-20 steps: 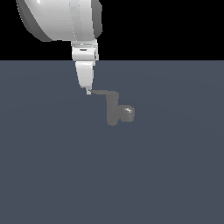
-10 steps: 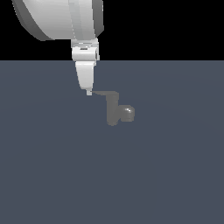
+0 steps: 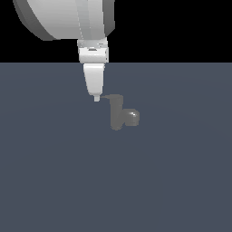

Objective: Turn on the faucet by rotating a designated handle.

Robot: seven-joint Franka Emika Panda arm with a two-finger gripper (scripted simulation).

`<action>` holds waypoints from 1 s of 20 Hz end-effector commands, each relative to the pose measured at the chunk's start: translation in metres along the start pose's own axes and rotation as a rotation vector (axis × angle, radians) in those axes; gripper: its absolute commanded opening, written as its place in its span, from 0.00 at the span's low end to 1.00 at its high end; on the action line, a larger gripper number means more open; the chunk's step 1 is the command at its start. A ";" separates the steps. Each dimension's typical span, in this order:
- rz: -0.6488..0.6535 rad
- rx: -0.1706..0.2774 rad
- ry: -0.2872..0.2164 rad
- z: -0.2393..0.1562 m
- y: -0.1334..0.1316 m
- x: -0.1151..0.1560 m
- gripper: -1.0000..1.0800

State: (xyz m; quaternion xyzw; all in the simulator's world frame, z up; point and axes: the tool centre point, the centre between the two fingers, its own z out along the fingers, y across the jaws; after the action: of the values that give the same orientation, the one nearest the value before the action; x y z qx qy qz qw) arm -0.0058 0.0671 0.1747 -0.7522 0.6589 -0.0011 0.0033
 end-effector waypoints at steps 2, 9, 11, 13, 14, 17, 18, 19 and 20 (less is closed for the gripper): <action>0.014 -0.005 0.002 0.001 0.012 0.015 0.00; 0.003 -0.001 0.000 0.000 0.020 0.020 0.00; 0.005 -0.002 0.001 0.000 0.024 0.034 0.00; 0.007 -0.002 0.001 0.000 0.027 0.047 0.00; 0.008 -0.003 0.001 0.000 0.028 0.053 0.00; 0.010 -0.004 0.002 0.001 0.033 0.073 0.00; 0.011 -0.005 0.002 0.001 0.034 0.079 0.00; 0.012 -0.005 0.002 0.001 0.036 0.085 0.00; 0.013 -0.006 0.002 0.001 0.037 0.092 0.00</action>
State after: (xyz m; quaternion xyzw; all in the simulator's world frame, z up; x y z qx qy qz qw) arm -0.0305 0.0077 0.1748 -0.7636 0.6457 0.0024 0.0026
